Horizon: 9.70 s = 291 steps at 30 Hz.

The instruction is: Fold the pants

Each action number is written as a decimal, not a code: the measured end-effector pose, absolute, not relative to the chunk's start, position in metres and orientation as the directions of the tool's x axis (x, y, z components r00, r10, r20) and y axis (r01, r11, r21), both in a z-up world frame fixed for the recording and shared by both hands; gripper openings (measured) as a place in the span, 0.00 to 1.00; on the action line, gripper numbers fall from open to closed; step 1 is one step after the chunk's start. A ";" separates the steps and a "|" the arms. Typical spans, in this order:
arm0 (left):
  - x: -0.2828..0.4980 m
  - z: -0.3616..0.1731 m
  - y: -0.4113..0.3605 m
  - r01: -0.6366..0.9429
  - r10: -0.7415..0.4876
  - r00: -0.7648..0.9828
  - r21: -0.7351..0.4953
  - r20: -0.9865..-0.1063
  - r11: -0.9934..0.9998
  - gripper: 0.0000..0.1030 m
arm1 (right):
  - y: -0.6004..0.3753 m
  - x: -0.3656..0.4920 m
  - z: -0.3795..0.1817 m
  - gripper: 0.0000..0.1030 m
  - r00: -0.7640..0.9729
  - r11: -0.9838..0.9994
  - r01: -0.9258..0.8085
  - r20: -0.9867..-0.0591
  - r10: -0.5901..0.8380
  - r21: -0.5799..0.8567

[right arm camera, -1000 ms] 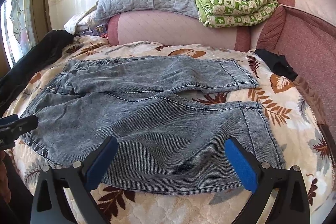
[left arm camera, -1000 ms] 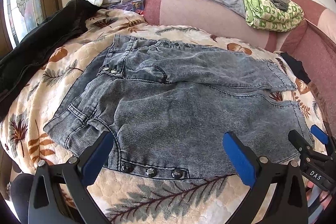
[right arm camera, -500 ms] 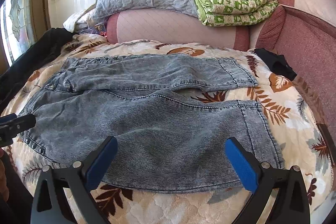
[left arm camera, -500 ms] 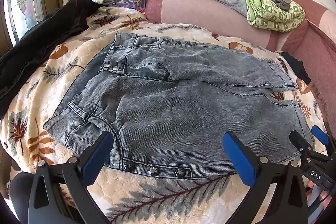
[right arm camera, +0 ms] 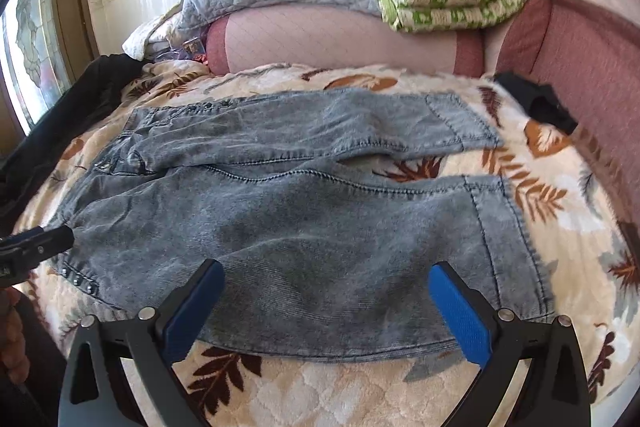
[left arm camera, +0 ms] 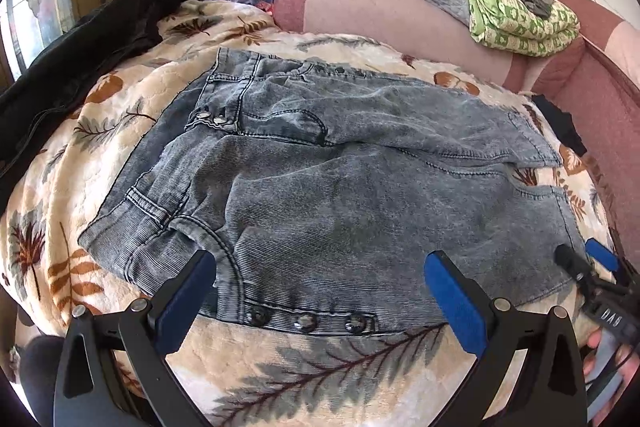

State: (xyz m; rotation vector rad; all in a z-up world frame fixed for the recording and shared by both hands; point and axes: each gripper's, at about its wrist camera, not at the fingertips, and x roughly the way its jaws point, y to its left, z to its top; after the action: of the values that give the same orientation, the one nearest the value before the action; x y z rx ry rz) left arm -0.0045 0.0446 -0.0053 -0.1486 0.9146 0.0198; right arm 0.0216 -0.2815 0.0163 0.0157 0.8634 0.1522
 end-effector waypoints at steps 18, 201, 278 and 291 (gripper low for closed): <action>0.006 -0.023 0.158 -0.270 -0.017 0.548 -0.196 -0.836 0.943 1.00 | -0.460 0.051 -0.007 1.00 0.400 0.944 0.162 -0.894 0.202 0.286; 0.251 0.037 0.190 -0.183 -0.109 0.532 -0.240 -0.840 0.953 0.02 | -0.464 0.322 0.062 0.15 0.519 0.996 0.033 -0.853 0.058 0.087; 0.020 -0.012 0.101 -0.131 0.017 0.601 -0.078 -0.799 0.988 0.84 | -0.263 0.120 0.029 0.59 0.379 0.845 -0.241 -0.755 0.535 0.478; 0.026 -0.007 0.051 -0.028 0.082 0.567 0.080 -0.819 0.996 0.86 | -0.412 0.135 -0.017 0.70 0.483 0.765 0.063 -0.691 0.538 0.640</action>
State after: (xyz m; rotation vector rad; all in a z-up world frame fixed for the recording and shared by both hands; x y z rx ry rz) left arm 0.0261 0.0505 -0.0074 0.0605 0.9656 0.0644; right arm 0.1348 -0.4119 -0.0171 0.6620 1.0422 0.3164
